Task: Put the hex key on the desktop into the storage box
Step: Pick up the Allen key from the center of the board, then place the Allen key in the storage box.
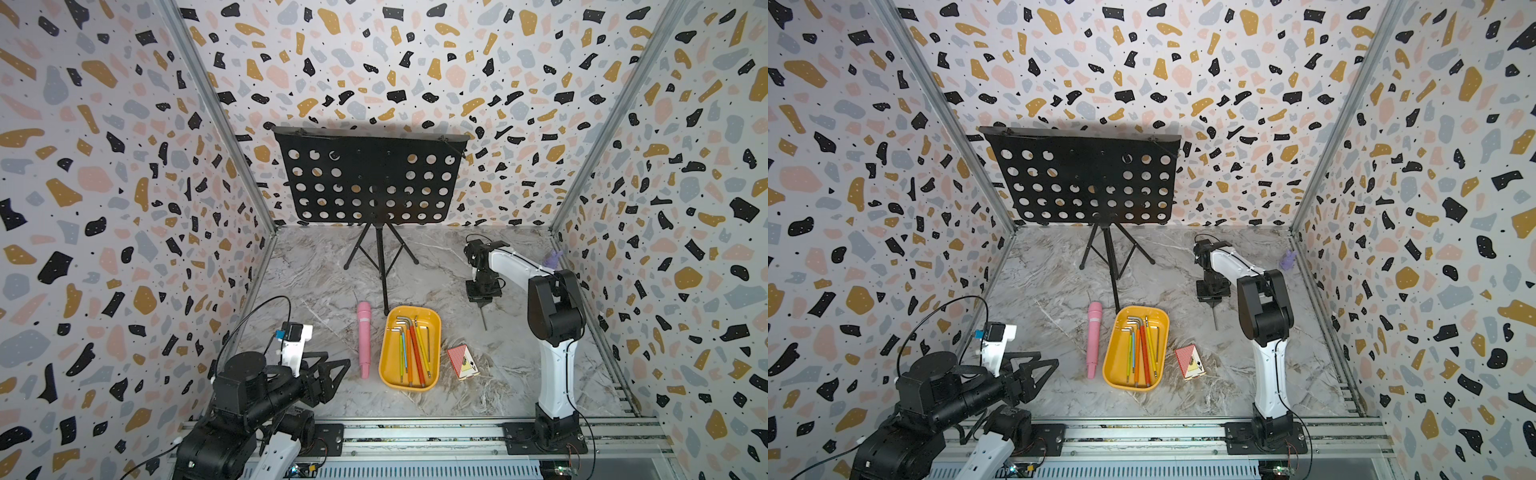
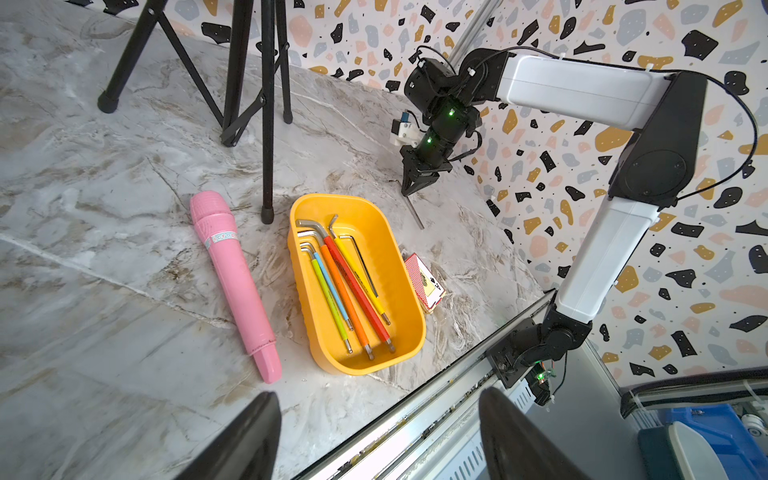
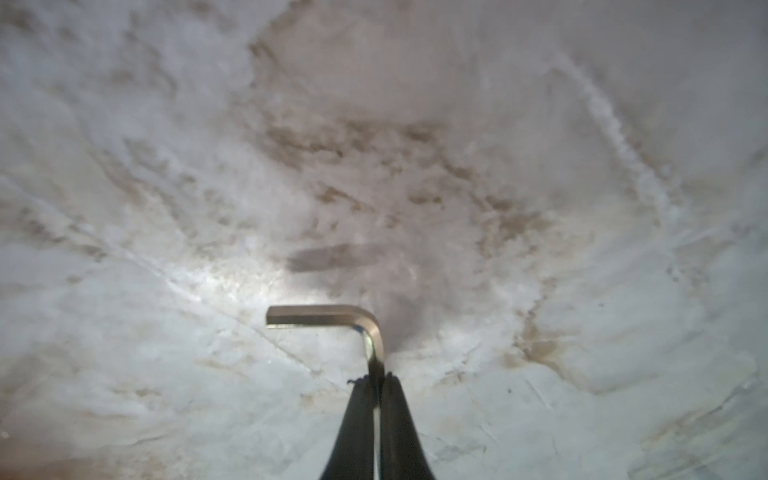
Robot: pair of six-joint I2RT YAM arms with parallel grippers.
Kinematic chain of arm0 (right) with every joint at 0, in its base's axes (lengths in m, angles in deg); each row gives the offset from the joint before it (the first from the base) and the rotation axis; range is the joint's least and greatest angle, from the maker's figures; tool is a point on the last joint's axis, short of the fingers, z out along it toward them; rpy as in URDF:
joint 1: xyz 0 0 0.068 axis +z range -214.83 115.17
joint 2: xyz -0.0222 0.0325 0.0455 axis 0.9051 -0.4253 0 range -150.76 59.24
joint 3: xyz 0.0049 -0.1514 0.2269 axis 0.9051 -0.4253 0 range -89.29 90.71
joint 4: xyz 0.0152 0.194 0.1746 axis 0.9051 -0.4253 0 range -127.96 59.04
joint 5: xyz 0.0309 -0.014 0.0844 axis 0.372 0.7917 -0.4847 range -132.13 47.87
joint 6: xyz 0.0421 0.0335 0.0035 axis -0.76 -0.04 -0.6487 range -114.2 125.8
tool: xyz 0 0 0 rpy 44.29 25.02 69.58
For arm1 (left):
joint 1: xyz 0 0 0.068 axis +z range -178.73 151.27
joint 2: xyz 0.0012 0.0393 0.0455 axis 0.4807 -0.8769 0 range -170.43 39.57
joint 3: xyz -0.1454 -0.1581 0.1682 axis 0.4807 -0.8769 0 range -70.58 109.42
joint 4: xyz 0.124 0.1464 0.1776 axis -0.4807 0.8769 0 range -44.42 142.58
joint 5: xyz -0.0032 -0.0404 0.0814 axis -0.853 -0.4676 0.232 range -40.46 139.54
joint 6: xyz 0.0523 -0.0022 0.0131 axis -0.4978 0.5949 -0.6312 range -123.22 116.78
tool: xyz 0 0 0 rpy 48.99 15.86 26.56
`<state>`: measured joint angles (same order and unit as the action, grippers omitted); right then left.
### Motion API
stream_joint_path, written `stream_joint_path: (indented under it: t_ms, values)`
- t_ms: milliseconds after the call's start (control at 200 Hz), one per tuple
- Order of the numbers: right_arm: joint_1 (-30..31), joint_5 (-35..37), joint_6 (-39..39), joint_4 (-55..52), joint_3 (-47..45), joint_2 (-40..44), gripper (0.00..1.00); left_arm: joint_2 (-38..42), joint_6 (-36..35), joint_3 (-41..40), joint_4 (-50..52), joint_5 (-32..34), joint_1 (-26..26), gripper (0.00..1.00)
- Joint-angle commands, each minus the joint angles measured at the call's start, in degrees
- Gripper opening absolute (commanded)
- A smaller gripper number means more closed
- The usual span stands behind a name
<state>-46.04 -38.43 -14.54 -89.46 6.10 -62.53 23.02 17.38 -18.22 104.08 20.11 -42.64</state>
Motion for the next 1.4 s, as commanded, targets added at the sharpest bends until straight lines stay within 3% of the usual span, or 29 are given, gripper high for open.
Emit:
stream_joint_path:
  t_ms: [0,831,1397]
  values:
    - [0.37,0.36,-1.69,-1.18,-0.51,4.8,0.0,-0.15,0.14,-0.5,-1.55,0.37,0.29,0.78]
    - [3.15,-5.24,-4.1,-3.1,-0.94,13.46,0.0,-0.11,0.14,-0.47,-1.56,0.38,0.34,0.78]
    - [16.52,-9.68,-11.03,-4.26,0.04,20.84,0.0,-0.06,0.14,-0.43,-1.6,0.4,0.39,0.78]
